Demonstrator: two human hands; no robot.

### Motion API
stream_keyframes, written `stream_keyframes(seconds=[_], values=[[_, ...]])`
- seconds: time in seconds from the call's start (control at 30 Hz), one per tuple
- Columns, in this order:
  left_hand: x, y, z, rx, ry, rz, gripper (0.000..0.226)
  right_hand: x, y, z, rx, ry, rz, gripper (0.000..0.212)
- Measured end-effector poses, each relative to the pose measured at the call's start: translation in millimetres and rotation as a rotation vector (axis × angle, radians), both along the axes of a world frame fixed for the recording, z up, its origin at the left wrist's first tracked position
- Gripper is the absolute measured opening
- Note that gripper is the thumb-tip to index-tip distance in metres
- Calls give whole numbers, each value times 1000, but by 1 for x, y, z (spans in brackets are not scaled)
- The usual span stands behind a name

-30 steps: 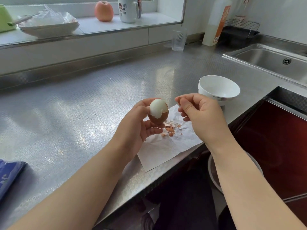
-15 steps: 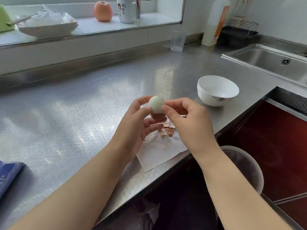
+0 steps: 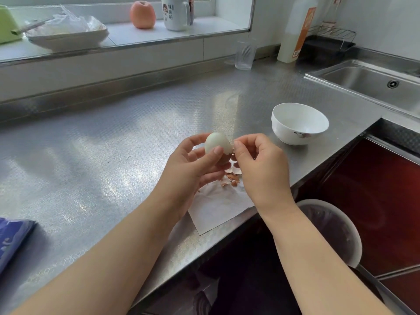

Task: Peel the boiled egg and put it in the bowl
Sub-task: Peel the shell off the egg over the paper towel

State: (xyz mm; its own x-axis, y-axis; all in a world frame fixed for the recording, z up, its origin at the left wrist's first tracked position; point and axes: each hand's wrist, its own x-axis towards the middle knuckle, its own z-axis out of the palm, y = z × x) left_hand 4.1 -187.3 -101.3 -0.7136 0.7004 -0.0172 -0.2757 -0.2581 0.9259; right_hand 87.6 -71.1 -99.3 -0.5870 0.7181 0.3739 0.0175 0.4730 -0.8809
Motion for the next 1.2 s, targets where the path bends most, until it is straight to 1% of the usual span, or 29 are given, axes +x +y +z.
stream_keyframes(seconds=[0.1, 0.17, 0.23, 0.33, 0.37, 0.4, 0.43, 0.47, 0.53, 0.57, 0.63, 0.67, 0.77, 0.83, 0.93, 1.07, 1.2], values=[[-1, 0, -2, -43, 35, -1, 42, 0, 3, 2, -47, -18, 15, 7], [-2, 0, -2, -78, 66, -9, 38, 1, 7, 5, -163, 19, 63, 9], [-2, 0, -1, -94, 77, -34, 37, 1, 11, 9, -362, 85, 132, 11], [-1, -1, 1, -65, 23, -68, 40, 2, 16, 12, -725, 212, 218, 10], [-1, -1, 1, -56, 7, -76, 40, 3, 18, 12, -772, 228, 216, 10], [-1, -1, 1, -50, -5, -79, 38, 5, 21, 11, -743, 204, 195, 9], [-1, -1, 1, -42, -13, -77, 34, 7, 24, 10, -641, 137, 167, 7], [-2, -1, 0, -31, -19, -71, 29, 9, 26, 8, -490, 36, 144, 6], [-3, -1, -1, -13, -16, -56, 23, 13, 28, 4, -182, -193, 129, 10], [-3, -1, -1, -13, 1, -49, 21, 14, 26, 2, -69, -270, 132, 11], [-2, -2, -2, -21, 50, -48, 21, 15, 23, 2, 60, -296, 118, 3], [-1, -1, -2, -24, 71, -50, 22, 15, 22, 3, 91, -280, 103, 6], [1, -2, -2, -44, 125, -44, 25, 12, 20, 9, 40, -238, 112, 18], [1, -2, -2, -59, 151, -38, 26, 11, 18, 12, 8, -165, 140, 26], [2, -1, -2, -65, 167, -35, 26, 9, 13, 16, -30, -66, 189, 14], [3, 0, -1, -58, 163, -21, 31, 8, 7, 14, -13, -46, 178, 11], [2, -2, -1, -64, 180, -28, 29, 7, 8, 12, -22, -10, 140, 5]])
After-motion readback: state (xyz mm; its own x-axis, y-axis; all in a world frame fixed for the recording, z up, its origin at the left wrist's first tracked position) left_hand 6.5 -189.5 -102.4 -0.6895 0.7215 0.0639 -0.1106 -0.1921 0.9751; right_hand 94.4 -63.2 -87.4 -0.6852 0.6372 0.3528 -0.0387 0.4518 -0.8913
